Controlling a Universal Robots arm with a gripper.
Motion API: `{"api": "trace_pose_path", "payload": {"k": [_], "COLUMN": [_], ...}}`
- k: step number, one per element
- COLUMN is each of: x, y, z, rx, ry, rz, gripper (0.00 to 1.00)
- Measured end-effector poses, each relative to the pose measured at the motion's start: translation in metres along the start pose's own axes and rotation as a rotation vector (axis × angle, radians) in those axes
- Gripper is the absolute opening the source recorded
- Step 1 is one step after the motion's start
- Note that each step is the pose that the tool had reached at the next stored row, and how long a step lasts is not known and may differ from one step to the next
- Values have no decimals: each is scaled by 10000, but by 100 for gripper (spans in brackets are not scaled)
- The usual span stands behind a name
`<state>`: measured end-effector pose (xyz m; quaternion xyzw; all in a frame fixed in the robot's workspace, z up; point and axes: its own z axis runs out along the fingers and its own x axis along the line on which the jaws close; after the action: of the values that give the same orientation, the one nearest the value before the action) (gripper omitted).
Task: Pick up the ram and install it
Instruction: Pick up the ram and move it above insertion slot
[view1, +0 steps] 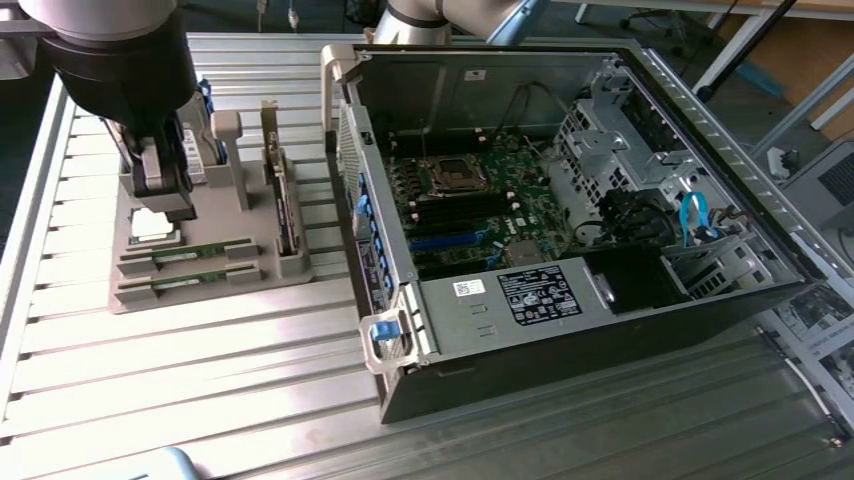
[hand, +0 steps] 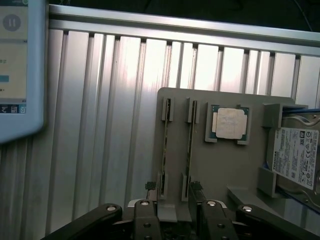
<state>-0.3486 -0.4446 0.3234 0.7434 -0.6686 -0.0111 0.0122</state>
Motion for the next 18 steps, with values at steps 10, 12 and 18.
{"api": "trace_pose_path", "payload": {"k": [10,12,18], "x": [-1,-1,-1], "y": [3,3,2], "z": [63,76,118], "rx": [0,0,-1], "ry": [0,0,0], "rz": [0,0,1], "gripper": [38,38,38]}}
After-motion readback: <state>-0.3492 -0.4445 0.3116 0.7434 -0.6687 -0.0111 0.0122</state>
